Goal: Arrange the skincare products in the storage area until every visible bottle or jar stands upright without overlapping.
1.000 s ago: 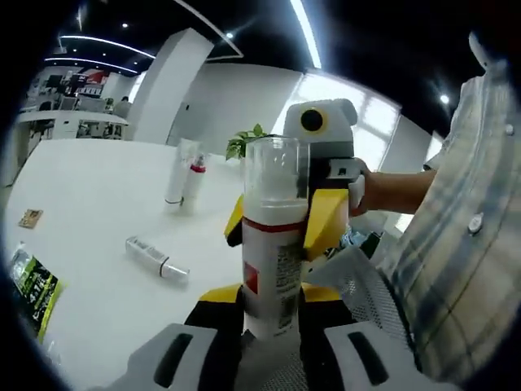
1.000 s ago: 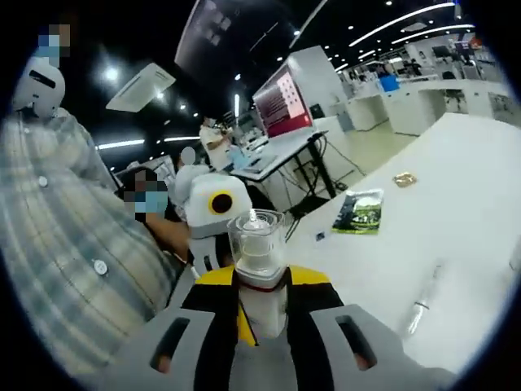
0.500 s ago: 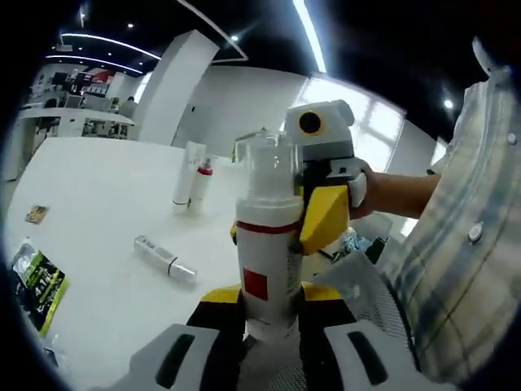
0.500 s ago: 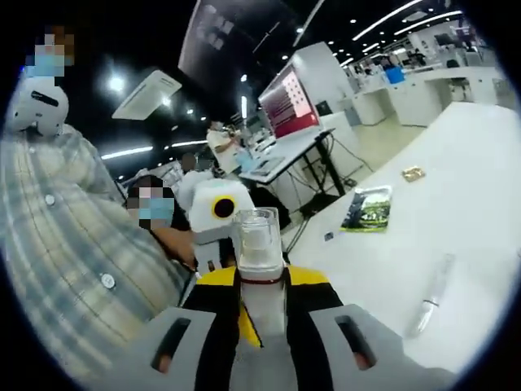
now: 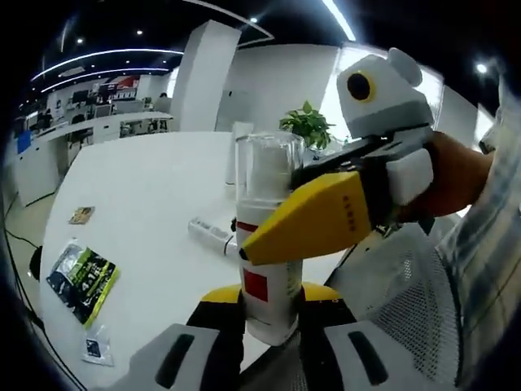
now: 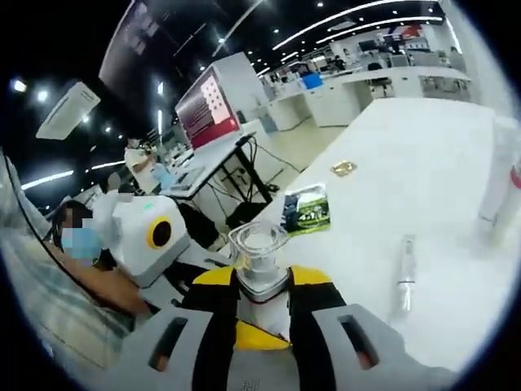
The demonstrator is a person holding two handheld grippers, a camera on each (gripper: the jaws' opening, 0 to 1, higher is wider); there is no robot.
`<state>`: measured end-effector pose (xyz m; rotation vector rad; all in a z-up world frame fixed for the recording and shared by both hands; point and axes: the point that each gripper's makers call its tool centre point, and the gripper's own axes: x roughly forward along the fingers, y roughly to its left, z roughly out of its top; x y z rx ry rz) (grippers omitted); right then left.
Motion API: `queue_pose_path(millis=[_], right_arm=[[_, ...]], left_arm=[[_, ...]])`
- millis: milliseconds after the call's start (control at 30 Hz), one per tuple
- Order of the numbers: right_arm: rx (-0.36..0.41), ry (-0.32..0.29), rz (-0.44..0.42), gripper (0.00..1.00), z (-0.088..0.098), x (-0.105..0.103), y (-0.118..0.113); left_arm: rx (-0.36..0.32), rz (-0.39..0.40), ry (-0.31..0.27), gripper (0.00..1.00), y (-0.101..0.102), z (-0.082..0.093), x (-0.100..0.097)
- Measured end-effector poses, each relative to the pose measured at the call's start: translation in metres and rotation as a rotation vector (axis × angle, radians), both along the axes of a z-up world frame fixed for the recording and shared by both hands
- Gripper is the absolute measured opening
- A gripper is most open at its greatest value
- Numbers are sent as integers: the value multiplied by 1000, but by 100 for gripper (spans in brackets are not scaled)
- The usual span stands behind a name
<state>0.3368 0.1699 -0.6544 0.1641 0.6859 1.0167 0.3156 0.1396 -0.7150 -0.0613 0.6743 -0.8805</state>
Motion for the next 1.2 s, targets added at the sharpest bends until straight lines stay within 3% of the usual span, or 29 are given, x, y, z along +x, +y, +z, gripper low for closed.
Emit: queue_pose_path(millis=[33, 100, 167, 200, 300, 400, 567, 800, 833, 967, 1033, 1067, 1133, 1200], right_arm=[[-1, -29, 21, 21, 3, 1, 0], [-1, -13, 71, 21, 4, -1, -3], [20, -22, 178, 21, 10, -5, -5], [21, -14, 228, 21, 14, -8, -8], [45, -33, 356, 20, 24, -16, -14], [25, -80, 468, 20, 28, -22, -22], [63, -81, 670, 20, 35, -41, -28], [135, -52, 853, 20, 43, -61, -33], [139, -48, 863, 20, 43, -62, -33], [132, -59, 899, 21, 41, -66, -30], [133, -52, 897, 21, 38, -67, -28], [117, -51, 870, 21, 33, -63, -25], [63, -70, 777, 22, 22, -48, -20], [14, -75, 714, 22, 16, -40, -18]], left_arm=[[-16, -3, -15, 24, -1, 3, 1], [-15, -29, -46, 24, -3, 5, 1], [-37, -61, -84, 24, -8, 11, 1], [-101, -79, -54, 24, -15, 15, -4], [-165, -128, -41, 24, -24, 24, -10], [-183, -164, -37, 24, -29, 26, -17], [-224, -224, -35, 26, -38, 33, -27], [-276, -293, -28, 37, -47, 39, -38], [-299, -321, 2, 38, -50, 40, -44], [-309, -402, -15, 26, -55, 44, -57], [-267, -367, -37, 26, -52, 39, -52], [-255, -351, -21, 26, -50, 36, -50], [-170, -284, -41, 25, -40, 24, -36], [-136, -218, -9, 25, -31, 17, -28]])
